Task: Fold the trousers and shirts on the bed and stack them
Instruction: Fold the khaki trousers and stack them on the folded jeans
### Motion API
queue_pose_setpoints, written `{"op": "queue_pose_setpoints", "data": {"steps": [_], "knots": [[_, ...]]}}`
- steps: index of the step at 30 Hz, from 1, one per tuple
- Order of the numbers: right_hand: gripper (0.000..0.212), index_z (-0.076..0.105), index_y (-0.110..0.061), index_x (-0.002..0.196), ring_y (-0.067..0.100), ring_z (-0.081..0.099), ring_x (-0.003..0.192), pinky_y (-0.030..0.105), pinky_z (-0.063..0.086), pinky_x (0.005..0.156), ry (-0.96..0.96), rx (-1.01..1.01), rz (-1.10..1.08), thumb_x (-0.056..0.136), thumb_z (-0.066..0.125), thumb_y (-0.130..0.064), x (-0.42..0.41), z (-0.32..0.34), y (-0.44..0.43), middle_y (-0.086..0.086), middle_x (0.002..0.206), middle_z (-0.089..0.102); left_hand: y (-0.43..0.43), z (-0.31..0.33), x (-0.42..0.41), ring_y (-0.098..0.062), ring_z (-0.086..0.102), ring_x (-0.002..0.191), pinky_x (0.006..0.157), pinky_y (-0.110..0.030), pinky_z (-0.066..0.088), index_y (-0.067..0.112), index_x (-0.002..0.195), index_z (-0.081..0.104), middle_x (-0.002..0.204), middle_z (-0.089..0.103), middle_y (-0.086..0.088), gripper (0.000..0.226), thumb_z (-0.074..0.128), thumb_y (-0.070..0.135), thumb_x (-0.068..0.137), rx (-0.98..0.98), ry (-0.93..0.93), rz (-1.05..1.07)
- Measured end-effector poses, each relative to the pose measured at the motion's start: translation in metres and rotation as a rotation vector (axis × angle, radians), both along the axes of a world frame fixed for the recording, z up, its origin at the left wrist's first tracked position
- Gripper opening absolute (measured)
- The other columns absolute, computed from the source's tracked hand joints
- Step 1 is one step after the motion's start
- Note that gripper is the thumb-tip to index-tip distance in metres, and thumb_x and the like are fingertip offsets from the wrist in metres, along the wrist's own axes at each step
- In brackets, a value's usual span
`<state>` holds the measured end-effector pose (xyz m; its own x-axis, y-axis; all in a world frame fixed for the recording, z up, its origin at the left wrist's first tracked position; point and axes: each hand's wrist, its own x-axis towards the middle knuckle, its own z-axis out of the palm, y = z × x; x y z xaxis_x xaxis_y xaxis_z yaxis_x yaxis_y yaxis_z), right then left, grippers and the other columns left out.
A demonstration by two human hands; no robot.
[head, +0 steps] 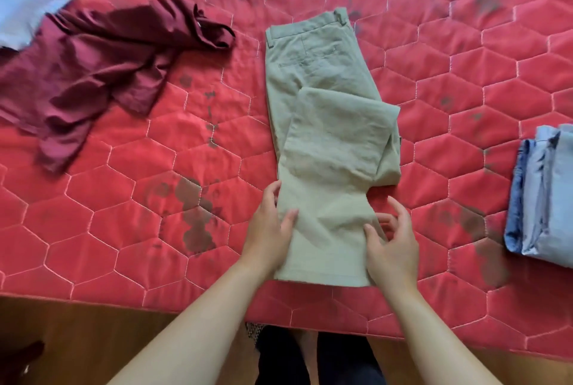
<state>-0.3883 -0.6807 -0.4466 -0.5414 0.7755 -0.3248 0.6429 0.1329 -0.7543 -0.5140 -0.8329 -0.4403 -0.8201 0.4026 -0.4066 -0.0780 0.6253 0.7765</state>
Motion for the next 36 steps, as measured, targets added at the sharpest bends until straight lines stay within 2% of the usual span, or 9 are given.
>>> {"op": "queue_pose_setpoints", "data": {"steps": [4, 9, 13, 16, 20, 23, 26, 32, 36], "knots": [[0.049, 0.053, -0.031, 0.118, -0.008, 0.057, 0.085, 0.001, 0.037, 0.069, 0.192, 0.104, 0.021, 0.08, 0.065, -0.003, -0.047, 0.058, 0.051, -0.019, 0.091, 0.06, 0.037, 0.052, -0.039, -0.01, 0.047, 0.122, 0.102, -0.024, 0.035, 0.022, 0.134, 0.04, 0.133, 0.051, 0.003, 0.045, 0.054, 0.015, 0.092, 0.115, 0.133, 0.029], [0.038, 0.059, -0.039, 0.095, -0.001, 0.059, 0.074, 0.008, 0.043, 0.066, 0.306, 0.136, 0.123, 0.079, 0.066, -0.005, -0.134, 0.105, 0.119, -0.016, 0.083, 0.063, 0.091, 0.096, -0.105, -0.008, 0.052, 0.105, 0.085, -0.002, 0.033, 0.019, 0.112, 0.056, 0.109, 0.058, 0.009, 0.023, 0.057, 0.012, 0.09, 0.183, 0.244, 0.154], [0.025, 0.061, -0.033, 0.088, 0.0, 0.06, 0.071, 0.01, 0.044, 0.064, 0.342, 0.181, 0.184, 0.08, 0.065, -0.009, -0.224, 0.117, 0.168, -0.018, 0.078, 0.062, 0.132, 0.104, -0.183, -0.009, 0.057, 0.093, 0.079, -0.014, 0.042, 0.018, 0.101, 0.059, 0.096, 0.06, 0.009, 0.013, 0.058, 0.013, 0.089, 0.209, 0.254, 0.252], [0.02, 0.061, -0.028, 0.095, -0.002, 0.059, 0.073, 0.01, 0.045, 0.066, 0.374, 0.19, 0.16, 0.081, 0.064, -0.013, -0.278, 0.106, 0.194, -0.02, 0.081, 0.06, 0.153, 0.097, -0.237, -0.001, 0.056, 0.085, 0.083, -0.025, 0.047, 0.022, 0.105, 0.058, 0.094, 0.059, 0.011, 0.016, 0.056, 0.015, 0.09, 0.235, 0.263, 0.295], [0.045, 0.043, -0.019, 0.136, 0.007, 0.048, 0.119, 0.02, 0.035, 0.1, 0.222, 0.12, 0.343, 0.093, 0.053, -0.029, -0.311, 0.071, 0.208, -0.007, 0.128, 0.052, 0.168, 0.062, -0.274, -0.012, 0.047, 0.121, 0.104, -0.028, 0.034, 0.021, 0.137, 0.041, 0.134, 0.049, -0.001, 0.042, 0.049, 0.023, 0.095, 0.146, 0.102, 0.167], [0.053, 0.032, -0.012, 0.143, 0.014, 0.032, 0.136, 0.027, 0.023, 0.112, 0.106, 0.127, 0.401, 0.096, 0.048, -0.029, -0.302, 0.037, 0.209, 0.004, 0.147, 0.036, 0.166, 0.023, -0.272, -0.008, 0.05, 0.11, 0.09, -0.012, 0.032, 0.016, 0.142, 0.035, 0.137, 0.047, -0.006, 0.049, 0.049, 0.024, 0.096, 0.083, 0.009, 0.151], [0.052, 0.037, -0.008, 0.14, 0.018, 0.029, 0.137, 0.023, 0.019, 0.11, 0.035, 0.163, 0.317, 0.093, 0.054, -0.022, -0.28, 0.005, 0.203, 0.011, 0.145, 0.037, 0.156, -0.011, -0.258, -0.002, 0.051, 0.088, 0.08, -0.017, 0.034, 0.02, 0.139, 0.038, 0.129, 0.049, -0.003, 0.049, 0.054, 0.026, 0.093, 0.046, -0.073, 0.183], [0.065, 0.029, -0.013, 0.144, 0.022, 0.029, 0.137, 0.032, 0.024, 0.109, -0.209, 0.061, 0.202, 0.089, 0.058, -0.031, -0.252, -0.039, 0.194, 0.008, 0.149, 0.033, 0.146, -0.05, -0.239, -0.017, 0.051, 0.113, 0.092, -0.023, 0.035, 0.013, 0.136, 0.041, 0.127, 0.051, -0.005, 0.051, 0.058, 0.027, 0.09, -0.096, -0.105, 0.045], [0.057, 0.039, -0.012, 0.138, 0.02, 0.044, 0.125, 0.025, 0.033, 0.099, -0.105, 0.025, -0.006, 0.088, 0.061, -0.03, -0.257, -0.042, 0.195, 0.005, 0.136, 0.048, 0.16, -0.048, -0.235, -0.016, 0.057, 0.1, 0.088, -0.031, 0.043, 0.012, 0.102, 0.059, 0.103, 0.063, -0.001, 0.024, 0.056, 0.032, 0.091, 0.02, -0.05, 0.105]]}}
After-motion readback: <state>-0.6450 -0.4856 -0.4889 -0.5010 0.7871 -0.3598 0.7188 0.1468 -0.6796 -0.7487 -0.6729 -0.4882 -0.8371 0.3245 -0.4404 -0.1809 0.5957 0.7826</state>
